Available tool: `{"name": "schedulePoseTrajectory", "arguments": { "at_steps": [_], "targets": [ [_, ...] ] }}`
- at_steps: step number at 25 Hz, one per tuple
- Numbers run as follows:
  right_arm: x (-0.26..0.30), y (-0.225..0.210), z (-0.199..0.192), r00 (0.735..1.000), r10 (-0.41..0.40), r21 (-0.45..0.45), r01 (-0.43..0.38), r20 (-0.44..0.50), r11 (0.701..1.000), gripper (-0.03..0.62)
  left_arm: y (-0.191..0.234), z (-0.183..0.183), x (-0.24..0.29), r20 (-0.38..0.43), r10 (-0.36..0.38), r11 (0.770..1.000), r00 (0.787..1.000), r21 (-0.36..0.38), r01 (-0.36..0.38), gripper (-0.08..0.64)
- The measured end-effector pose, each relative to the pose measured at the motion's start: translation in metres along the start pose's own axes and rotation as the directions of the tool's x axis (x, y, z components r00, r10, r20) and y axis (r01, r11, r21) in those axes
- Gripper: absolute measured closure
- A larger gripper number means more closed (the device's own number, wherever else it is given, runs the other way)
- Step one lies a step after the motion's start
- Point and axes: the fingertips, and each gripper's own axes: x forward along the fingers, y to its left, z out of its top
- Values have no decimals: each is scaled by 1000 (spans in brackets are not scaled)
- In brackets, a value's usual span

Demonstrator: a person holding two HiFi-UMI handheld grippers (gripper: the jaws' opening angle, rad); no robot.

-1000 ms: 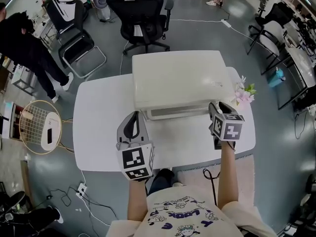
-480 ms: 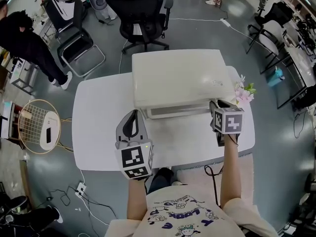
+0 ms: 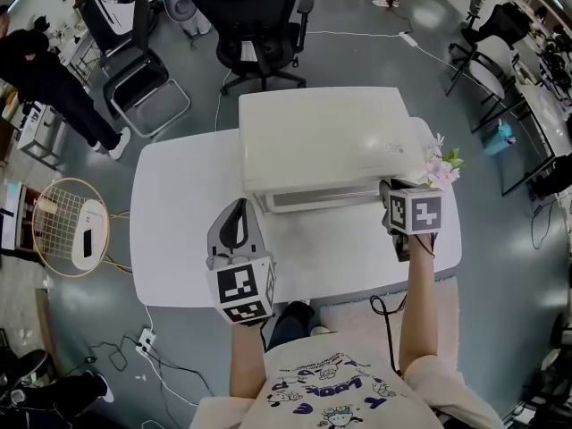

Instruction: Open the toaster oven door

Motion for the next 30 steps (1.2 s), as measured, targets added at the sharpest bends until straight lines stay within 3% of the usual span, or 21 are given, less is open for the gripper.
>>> {"name": "schedulePoseTrajectory", "arguments": {
  "at_steps": [30],
  "targets": [
    [-30,5,-57,999,-28,22,27,30,999,515,-31,-9,-34,-9,-38,999,999,25,38,555]
  ]
}}
